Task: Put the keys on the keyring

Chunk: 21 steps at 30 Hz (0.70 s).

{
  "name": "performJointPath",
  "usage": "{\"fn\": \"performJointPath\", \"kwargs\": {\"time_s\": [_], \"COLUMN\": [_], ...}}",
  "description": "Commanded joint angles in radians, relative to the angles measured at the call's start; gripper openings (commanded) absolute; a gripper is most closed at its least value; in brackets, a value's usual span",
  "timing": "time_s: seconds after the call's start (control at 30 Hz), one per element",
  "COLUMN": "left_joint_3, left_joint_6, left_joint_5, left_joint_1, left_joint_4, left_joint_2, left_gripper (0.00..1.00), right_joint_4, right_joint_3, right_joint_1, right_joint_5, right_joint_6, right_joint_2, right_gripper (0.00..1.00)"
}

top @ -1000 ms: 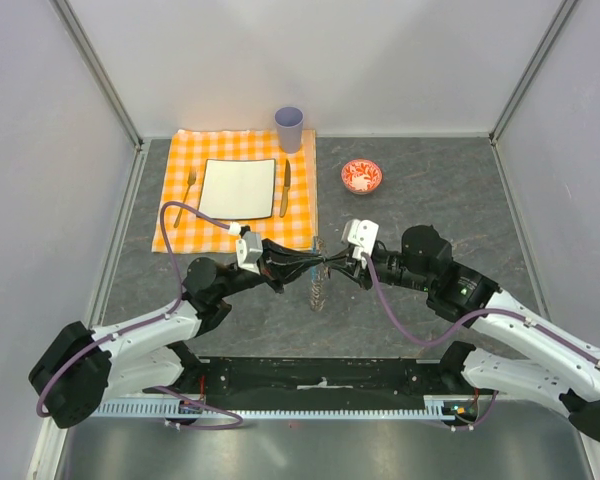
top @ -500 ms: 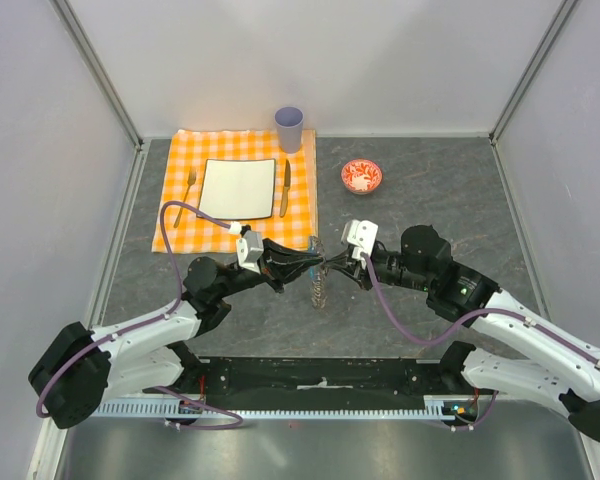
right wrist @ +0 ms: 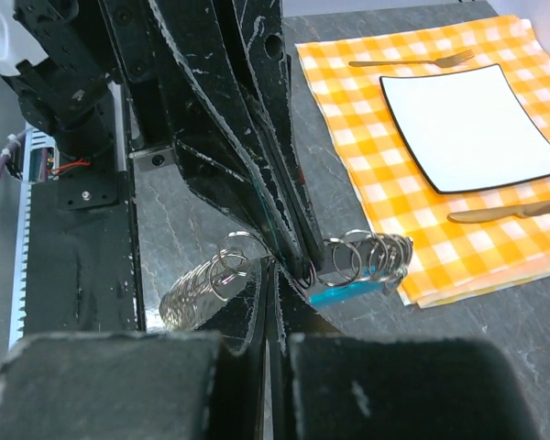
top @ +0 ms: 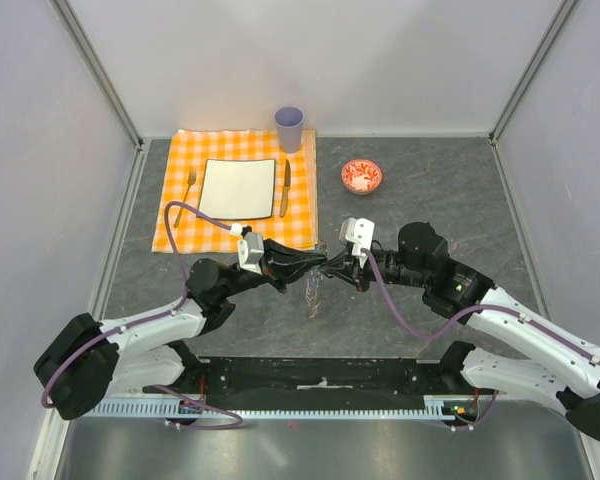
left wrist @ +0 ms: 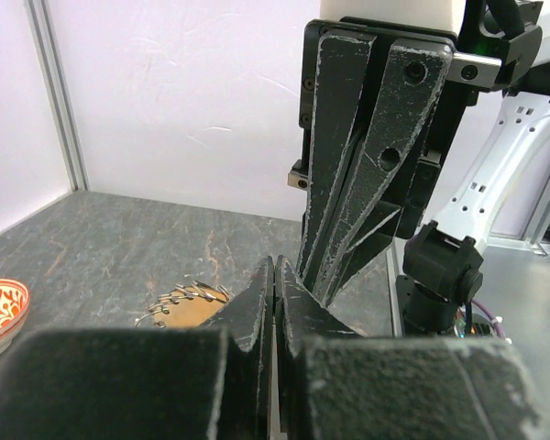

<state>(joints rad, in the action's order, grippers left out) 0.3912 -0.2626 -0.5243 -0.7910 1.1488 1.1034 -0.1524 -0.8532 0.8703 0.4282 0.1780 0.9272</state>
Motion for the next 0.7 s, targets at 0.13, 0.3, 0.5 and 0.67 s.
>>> {"fn": "performJointPath", "kwargs": {"time_s": [0.13, 0.3, 0.5, 0.67], "left_joint_3": [0.040, 0.011, -0.018, -0.031], "left_joint_6": [-0.009, 0.009, 0.031, 0.022], "left_joint_5": [0.073, 0.112, 0.129, 0.110], "left_joint_1": [-0.024, -0.022, -0.022, -0.022], "left_joint_4": [0.157, 0.143, 0.120, 0.134], "left_joint_2": [0.039, -0.011, -0.060, -0.063], "left_gripper": [0.02, 0.02, 0.02, 0.02], "right_joint_4": [0.103, -0.005, -0.084, -0.059], "right_joint_3": [0.016, 0.014, -0.007, -0.035], "right_joint_1": [0.016, 0.015, -0.013, -0.083], "right_joint_5": [0.118, -0.023, -0.120, 0.027], "right_joint_6": [-0.071, -0.035, -0.017, -0.021], "right_joint_2": [-0.001, -0.075, -0.149, -0.093], "right_gripper": [0.00, 0.26, 0.33, 0.32]}}
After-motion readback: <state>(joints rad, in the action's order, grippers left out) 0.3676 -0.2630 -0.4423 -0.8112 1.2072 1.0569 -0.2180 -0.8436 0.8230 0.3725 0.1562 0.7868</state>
